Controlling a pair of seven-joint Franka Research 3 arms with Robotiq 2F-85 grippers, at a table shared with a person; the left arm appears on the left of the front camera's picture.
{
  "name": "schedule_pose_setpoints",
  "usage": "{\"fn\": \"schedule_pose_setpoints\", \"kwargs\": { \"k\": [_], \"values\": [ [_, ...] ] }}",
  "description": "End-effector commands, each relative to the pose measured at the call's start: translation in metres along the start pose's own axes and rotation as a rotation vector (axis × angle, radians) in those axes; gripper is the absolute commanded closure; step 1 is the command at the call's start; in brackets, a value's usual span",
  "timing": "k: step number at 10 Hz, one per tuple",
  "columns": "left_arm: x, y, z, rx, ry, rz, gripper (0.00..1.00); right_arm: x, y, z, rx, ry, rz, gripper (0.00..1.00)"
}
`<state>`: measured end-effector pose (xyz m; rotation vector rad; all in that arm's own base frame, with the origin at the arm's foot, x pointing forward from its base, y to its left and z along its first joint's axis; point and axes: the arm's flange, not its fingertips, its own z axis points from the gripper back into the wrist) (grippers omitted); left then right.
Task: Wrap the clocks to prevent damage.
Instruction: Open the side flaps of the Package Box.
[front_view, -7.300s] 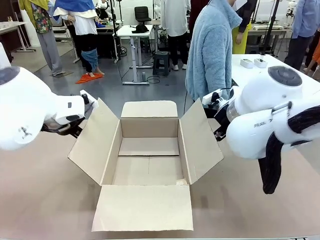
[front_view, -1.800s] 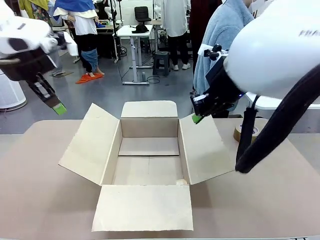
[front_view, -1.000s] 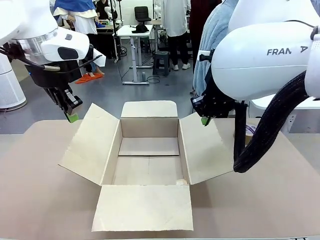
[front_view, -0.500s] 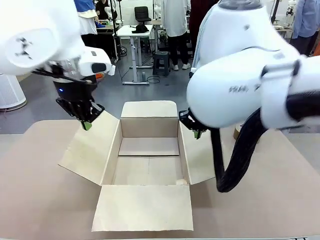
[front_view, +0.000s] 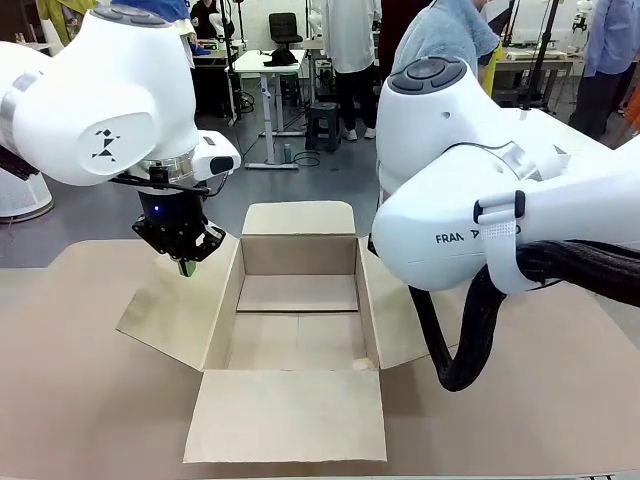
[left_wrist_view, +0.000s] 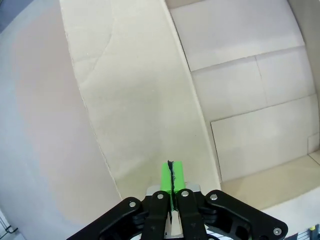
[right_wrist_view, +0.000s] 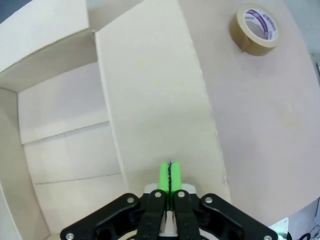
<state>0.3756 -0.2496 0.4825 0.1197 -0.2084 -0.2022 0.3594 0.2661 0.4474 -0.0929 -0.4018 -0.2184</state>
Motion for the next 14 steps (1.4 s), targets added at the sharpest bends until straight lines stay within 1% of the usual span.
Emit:
{"fn": "schedule_pose_setpoints", "kwargs": {
  "k": [1, 3, 4, 6, 8, 11, 13, 14],
  "values": [
    [0.006, 0.009, -0.019, 0.007, -0.009, 0.047, 1.00, 0.002, 0.005, -0.024, -0.007, 0.020, -0.031, 0.99],
    [0.006, 0.021, -0.036, 0.006, -0.001, 0.081, 1.00, 0.001, 0.001, -0.046, 0.013, 0.087, -0.027, 0.99],
    [0.006, 0.027, -0.045, 0.012, -0.003, 0.097, 1.00, -0.002, -0.002, -0.057, 0.002, 0.104, -0.028, 0.99],
    [0.005, 0.034, -0.064, 0.010, 0.010, 0.125, 1.00, -0.006, -0.006, -0.074, -0.025, 0.116, -0.047, 0.99],
    [0.001, 0.031, -0.086, -0.030, 0.046, 0.112, 1.00, -0.009, -0.010, -0.088, -0.021, 0.129, -0.057, 0.99],
    [-0.001, 0.024, -0.106, -0.086, 0.101, 0.104, 1.00, -0.012, -0.005, -0.087, -0.006, 0.120, -0.046, 0.99],
    [-0.003, 0.025, -0.103, -0.123, 0.075, 0.150, 1.00, -0.015, -0.006, -0.081, 0.004, 0.111, -0.037, 0.99],
    [-0.005, 0.029, -0.094, -0.141, 0.044, 0.165, 1.00, -0.013, -0.007, -0.077, -0.002, 0.121, -0.012, 0.99]
  ]
}}
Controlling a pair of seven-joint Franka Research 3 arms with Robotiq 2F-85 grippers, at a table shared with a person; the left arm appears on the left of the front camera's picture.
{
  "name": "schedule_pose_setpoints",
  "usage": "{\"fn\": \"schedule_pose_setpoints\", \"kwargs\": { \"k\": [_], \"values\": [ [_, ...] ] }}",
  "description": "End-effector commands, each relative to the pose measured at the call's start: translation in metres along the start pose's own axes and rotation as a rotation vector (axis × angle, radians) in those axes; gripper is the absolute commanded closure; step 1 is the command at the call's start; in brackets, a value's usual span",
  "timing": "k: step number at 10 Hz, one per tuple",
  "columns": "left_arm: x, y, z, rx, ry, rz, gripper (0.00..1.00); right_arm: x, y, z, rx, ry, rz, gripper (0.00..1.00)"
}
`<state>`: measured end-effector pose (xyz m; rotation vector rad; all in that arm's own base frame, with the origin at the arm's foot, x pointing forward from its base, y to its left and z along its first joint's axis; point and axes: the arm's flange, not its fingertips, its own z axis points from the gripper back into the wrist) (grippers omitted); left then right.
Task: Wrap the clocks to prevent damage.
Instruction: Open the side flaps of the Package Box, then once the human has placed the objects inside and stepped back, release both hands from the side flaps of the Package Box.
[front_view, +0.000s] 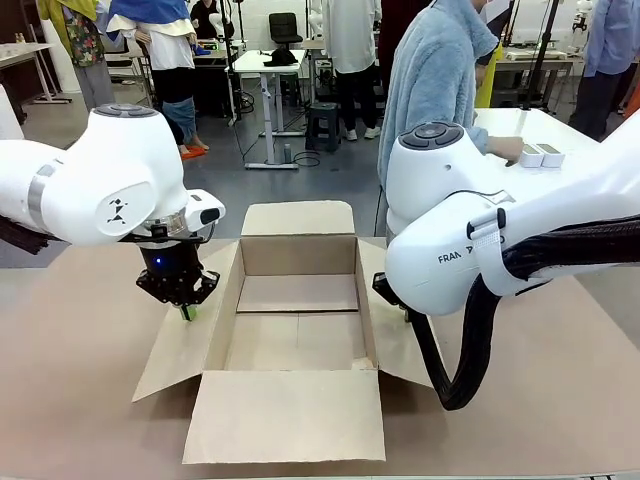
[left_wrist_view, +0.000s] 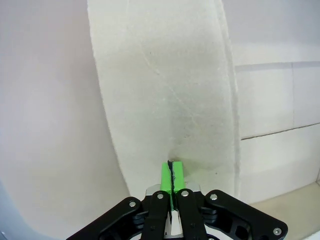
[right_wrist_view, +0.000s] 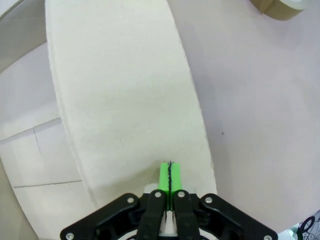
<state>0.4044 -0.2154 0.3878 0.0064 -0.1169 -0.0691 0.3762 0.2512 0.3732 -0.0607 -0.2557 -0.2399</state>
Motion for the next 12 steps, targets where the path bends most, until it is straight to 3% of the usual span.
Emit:
{"fn": "schedule_pose_setpoints", "kwargs": {
  "k": [1, 12],
  "values": [
    [-0.0019, -0.0005, -0.0052, 0.024, 0.016, -0.020, 1.00, 0.0010, -0.0011, -0.0019, -0.002, 0.003, -0.004, 0.99],
    [-0.0019, -0.0005, -0.0052, 0.024, 0.016, -0.020, 1.00, 0.0010, -0.0011, -0.0019, -0.002, 0.003, -0.004, 0.99]
  ]
}}
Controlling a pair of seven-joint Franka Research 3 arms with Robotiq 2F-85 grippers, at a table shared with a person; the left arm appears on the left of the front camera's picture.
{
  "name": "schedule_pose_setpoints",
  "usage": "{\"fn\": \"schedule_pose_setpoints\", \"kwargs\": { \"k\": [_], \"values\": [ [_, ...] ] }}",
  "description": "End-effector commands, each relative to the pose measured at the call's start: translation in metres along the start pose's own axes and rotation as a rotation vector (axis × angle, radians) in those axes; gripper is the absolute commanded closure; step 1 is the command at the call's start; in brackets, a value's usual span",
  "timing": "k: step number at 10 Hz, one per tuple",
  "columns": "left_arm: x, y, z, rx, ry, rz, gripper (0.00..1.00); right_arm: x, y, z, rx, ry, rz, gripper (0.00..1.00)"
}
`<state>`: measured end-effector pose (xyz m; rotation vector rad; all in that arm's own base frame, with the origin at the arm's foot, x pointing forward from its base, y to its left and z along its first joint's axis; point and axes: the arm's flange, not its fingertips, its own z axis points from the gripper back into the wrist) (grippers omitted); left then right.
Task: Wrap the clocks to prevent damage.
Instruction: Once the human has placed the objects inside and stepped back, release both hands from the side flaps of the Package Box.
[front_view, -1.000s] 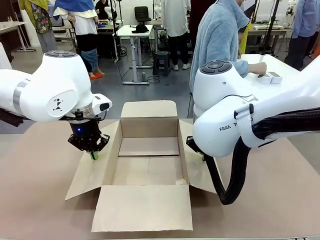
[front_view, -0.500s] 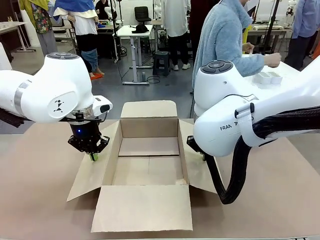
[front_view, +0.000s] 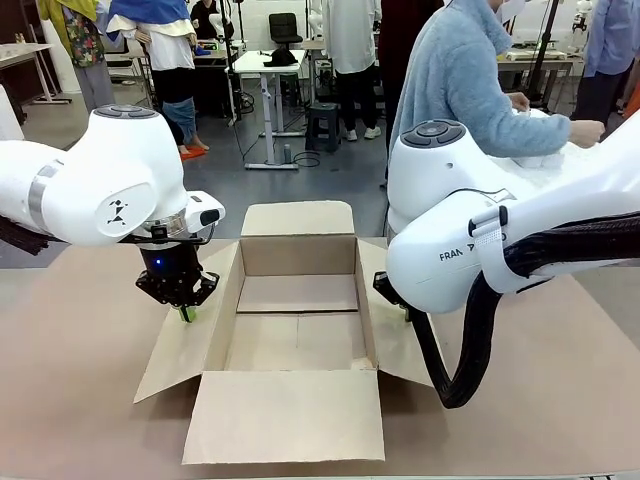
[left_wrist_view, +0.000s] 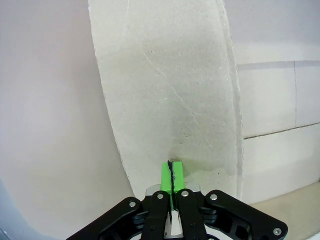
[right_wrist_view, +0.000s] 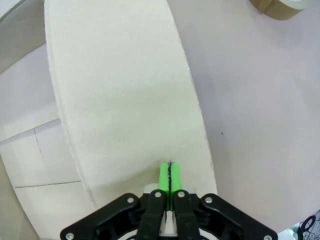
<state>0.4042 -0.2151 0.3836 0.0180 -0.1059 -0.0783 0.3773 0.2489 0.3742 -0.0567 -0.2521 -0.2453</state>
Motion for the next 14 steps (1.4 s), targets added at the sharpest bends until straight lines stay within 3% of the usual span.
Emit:
{"fn": "schedule_pose_setpoints", "kwargs": {
  "k": [1, 14],
  "values": [
    [-0.0012, -0.0007, -0.0011, 0.013, 0.005, -0.010, 1.00, -0.0008, 0.0009, -0.0024, -0.005, -0.001, 0.002, 0.99],
    [-0.0012, -0.0007, -0.0011, 0.013, 0.005, -0.010, 1.00, -0.0008, 0.0009, -0.0024, -0.005, -0.001, 0.002, 0.99]
  ]
}}
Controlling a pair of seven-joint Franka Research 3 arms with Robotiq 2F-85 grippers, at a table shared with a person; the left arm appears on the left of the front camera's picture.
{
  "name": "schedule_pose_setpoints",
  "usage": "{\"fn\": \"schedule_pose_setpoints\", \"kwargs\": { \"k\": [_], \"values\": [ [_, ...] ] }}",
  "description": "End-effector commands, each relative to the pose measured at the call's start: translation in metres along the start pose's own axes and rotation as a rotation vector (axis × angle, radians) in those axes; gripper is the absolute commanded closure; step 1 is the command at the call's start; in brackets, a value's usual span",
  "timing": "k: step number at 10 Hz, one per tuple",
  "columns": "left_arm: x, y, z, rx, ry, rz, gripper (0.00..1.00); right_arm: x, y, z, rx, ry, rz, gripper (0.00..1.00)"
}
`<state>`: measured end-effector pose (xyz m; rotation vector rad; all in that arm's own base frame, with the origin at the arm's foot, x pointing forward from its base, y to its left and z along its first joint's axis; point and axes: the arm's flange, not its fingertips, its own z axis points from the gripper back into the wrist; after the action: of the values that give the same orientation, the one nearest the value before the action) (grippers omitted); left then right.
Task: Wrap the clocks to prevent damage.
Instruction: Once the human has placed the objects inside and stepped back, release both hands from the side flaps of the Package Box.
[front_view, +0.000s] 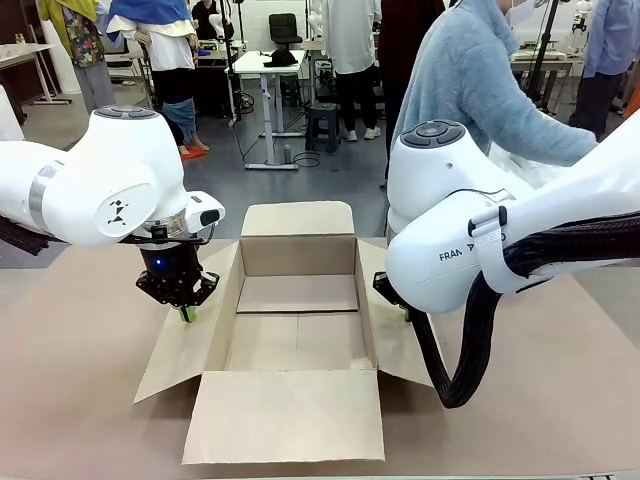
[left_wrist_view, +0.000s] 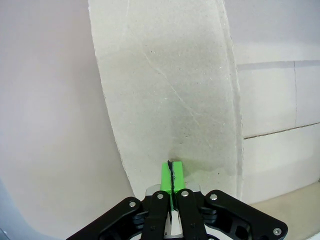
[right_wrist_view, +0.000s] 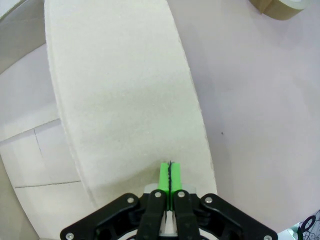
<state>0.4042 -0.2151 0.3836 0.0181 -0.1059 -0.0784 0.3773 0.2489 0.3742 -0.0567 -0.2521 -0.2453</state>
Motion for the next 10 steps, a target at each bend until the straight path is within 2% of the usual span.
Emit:
{"fn": "schedule_pose_setpoints", "kwargs": {
  "k": [1, 10],
  "values": [
    [-0.0011, -0.0007, -0.0011, 0.013, 0.004, -0.010, 1.00, -0.0008, 0.0009, -0.0024, -0.005, -0.001, 0.002, 0.99],
    [-0.0011, -0.0007, -0.0011, 0.013, 0.004, -0.010, 1.00, -0.0008, 0.0009, -0.0024, -0.005, -0.001, 0.002, 0.99]
  ]
}}
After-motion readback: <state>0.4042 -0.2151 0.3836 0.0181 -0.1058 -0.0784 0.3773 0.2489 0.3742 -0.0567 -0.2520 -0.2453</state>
